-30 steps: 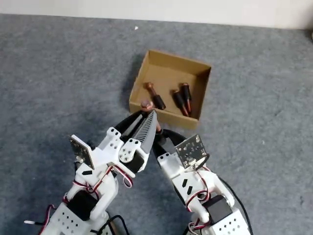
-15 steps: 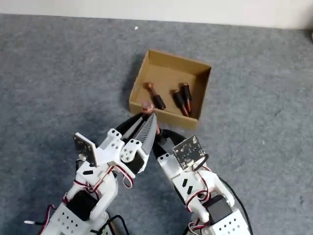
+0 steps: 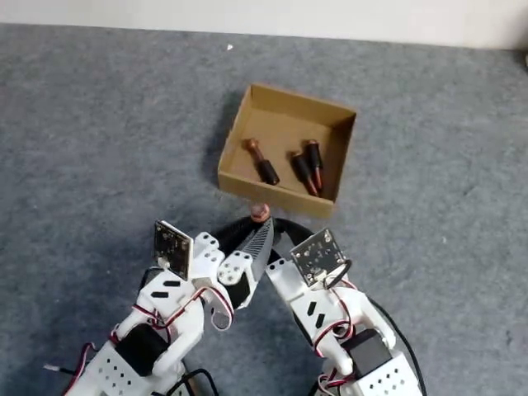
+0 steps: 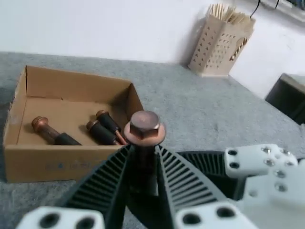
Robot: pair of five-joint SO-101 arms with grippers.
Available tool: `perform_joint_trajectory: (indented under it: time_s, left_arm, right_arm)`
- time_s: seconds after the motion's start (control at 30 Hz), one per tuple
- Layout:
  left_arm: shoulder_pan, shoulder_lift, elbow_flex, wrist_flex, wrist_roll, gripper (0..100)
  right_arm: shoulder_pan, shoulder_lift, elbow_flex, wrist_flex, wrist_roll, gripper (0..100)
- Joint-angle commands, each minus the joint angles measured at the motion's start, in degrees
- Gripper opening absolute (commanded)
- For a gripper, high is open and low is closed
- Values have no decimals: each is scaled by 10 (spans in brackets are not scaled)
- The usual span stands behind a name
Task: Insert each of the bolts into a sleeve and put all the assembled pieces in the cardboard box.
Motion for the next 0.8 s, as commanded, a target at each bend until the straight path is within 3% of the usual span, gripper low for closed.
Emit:
perform_joint_trajectory:
  time_s: [0.0, 0.13, 0.43, 0.67, 0.77]
  left_arm:
    - [28, -7, 11, 6, 1, 8]
    - [-2, -7, 11, 6, -2, 8]
    - [-7, -7, 8, 9, -113, 8]
    - [-5, -7, -74, 175, -67, 210]
    - [-5, -7, -111, 221, -43, 223]
  right_arm:
    - [18, -12, 26, -18, 2, 5]
    - [40, -12, 26, -22, 1, 5]
    - [44, -12, 30, -22, 1, 5]
    - [44, -12, 30, -22, 1, 5]
    - [44, -12, 30, -22, 1, 5]
